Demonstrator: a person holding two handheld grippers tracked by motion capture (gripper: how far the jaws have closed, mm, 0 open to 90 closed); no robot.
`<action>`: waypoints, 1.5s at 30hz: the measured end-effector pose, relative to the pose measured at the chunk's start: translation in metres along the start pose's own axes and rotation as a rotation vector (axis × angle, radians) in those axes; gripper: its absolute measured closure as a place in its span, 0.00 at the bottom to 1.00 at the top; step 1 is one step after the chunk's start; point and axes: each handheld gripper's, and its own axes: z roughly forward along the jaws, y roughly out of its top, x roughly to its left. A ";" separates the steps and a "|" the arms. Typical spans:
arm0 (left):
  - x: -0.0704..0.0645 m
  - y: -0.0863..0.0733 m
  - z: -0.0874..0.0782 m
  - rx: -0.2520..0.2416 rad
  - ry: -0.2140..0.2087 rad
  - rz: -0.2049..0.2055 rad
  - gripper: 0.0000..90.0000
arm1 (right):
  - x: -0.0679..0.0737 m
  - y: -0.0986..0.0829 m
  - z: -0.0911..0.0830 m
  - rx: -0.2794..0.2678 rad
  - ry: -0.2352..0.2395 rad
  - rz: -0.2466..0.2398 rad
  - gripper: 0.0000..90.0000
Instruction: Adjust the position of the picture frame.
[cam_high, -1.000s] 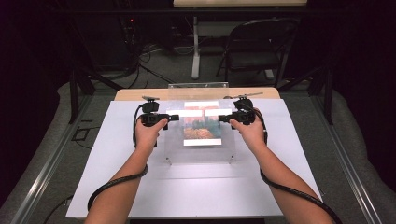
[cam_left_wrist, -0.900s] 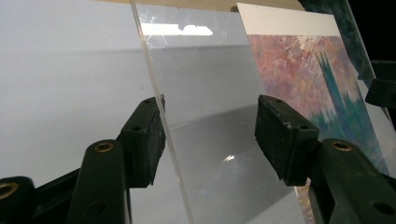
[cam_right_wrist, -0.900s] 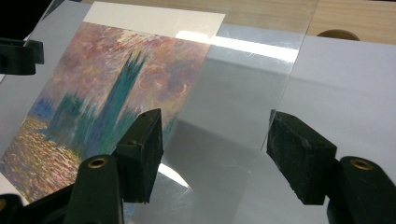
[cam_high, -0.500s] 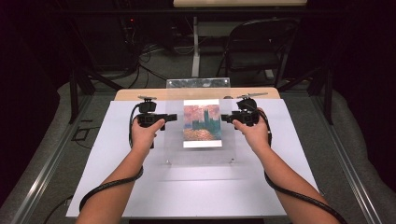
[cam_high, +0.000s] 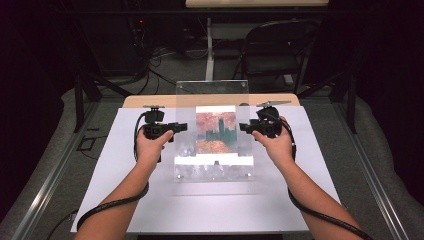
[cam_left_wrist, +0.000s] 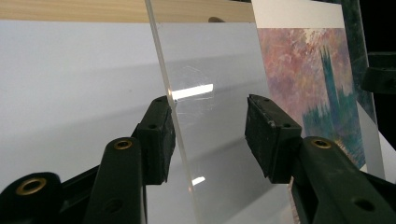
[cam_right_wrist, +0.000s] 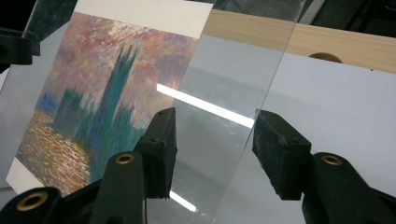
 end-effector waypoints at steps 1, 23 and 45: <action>-0.001 0.000 -0.001 -0.003 0.002 0.001 0.59 | 0.001 0.000 -0.001 -0.002 0.000 -0.002 0.56; -0.029 -0.022 -0.046 -0.056 -0.006 0.108 0.69 | 0.020 -0.016 -0.052 -0.088 0.025 -0.073 0.74; -0.048 -0.054 -0.079 -0.105 -0.018 0.208 0.76 | 0.041 -0.040 -0.090 -0.137 0.039 -0.133 0.83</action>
